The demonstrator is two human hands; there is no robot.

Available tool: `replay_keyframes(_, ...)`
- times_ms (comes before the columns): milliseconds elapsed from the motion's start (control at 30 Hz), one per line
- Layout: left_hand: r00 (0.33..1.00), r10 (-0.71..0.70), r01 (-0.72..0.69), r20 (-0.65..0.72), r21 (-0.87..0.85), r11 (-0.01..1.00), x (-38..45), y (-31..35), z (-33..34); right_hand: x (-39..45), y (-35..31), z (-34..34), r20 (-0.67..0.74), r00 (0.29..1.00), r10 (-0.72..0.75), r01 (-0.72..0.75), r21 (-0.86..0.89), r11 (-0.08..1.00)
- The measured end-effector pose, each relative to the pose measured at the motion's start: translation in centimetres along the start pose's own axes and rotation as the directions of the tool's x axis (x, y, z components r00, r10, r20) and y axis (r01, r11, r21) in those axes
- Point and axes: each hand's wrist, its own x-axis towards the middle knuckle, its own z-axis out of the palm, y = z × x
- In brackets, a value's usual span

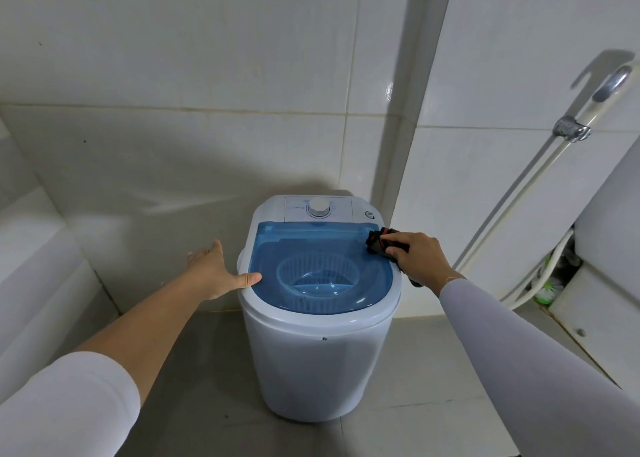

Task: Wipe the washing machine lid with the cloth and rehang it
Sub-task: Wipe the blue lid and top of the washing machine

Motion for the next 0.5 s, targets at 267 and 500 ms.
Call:
replay_keyframes(267, 0.997, 0.002, -0.005, -0.075, -0.043, 0.999, -0.7, -0.6, 0.3, 0.7, -3.0, -1.8, -0.016, 0.997, -0.082, 0.080, -0.085, 0.993)
replay_keyframes(500, 0.998, 0.033, -0.028, 0.053, -0.086, 0.996, -2.2, -0.6, 0.3, 1.3, -13.1, 1.6, 0.134, 0.925, -0.357, 0.367, -0.060, 0.928)
